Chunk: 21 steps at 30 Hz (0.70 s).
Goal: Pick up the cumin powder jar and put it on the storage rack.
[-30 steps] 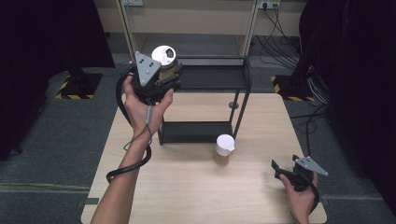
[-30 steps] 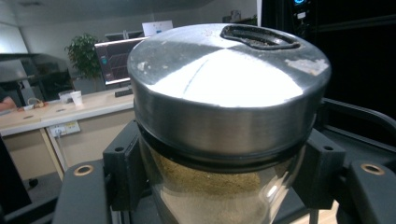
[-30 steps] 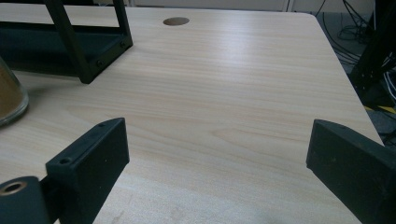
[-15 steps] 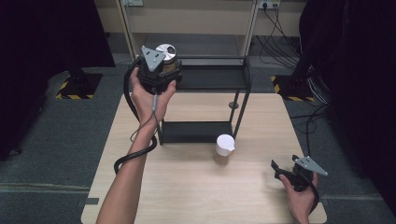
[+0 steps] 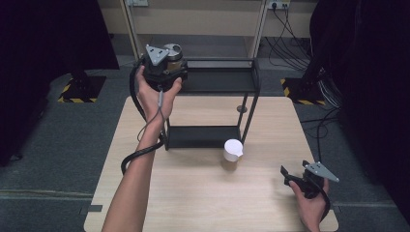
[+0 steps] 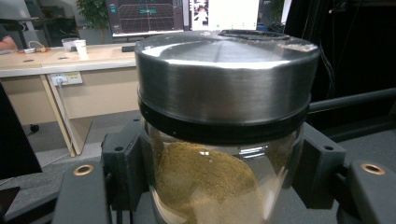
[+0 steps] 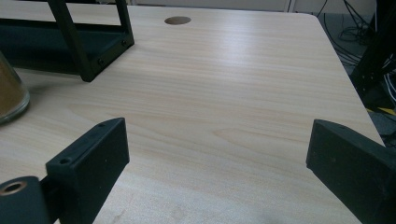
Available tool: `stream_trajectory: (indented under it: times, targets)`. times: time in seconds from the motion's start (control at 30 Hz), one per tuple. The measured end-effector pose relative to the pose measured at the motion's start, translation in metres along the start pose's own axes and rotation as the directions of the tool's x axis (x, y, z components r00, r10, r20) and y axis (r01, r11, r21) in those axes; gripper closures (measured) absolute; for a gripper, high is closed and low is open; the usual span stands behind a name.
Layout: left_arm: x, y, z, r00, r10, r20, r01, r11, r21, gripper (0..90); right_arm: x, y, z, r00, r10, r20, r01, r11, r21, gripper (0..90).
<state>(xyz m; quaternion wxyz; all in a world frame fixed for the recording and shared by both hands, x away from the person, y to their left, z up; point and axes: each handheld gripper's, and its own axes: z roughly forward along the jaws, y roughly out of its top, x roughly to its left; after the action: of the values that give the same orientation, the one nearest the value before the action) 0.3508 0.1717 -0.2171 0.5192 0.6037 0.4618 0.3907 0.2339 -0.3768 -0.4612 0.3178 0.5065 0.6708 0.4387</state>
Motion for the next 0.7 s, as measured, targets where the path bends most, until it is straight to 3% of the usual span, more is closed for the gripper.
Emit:
stream_trajectory:
  times: [0.37, 0.43, 0.6, 0.7]
  targets:
    - [0.001, -0.006, 0.000, 1.0000, 0.001, 0.005, -0.001, 0.9998, -0.022, 30.9, 0.000, 0.001, 0.000, 1.0000, -0.003, 0.001, 0.003, 1.000, 0.004, 6.1]
    - [0.004, -0.008, 0.001, 0.9997, -0.015, 0.017, 0.016, 0.9993, -0.034, 30.3, 0.001, 0.001, 0.000, 1.0000, -0.005, 0.001, 0.005, 1.000, 0.004, 6.0]
    - [0.001, -0.016, -0.002, 0.9991, -0.035, 0.023, 0.037, 0.9958, -0.084, 10.0, -0.001, 0.001, 0.000, 1.0000, -0.002, -0.003, 0.002, 1.000, 0.005, 6.1]
    - [-0.004, -0.019, -0.006, 0.9998, 0.001, 0.019, 0.001, 0.9941, -0.108, 5.1, -0.001, 0.001, 0.000, 1.0000, -0.001, -0.003, 0.001, 1.000, 0.004, 6.0]
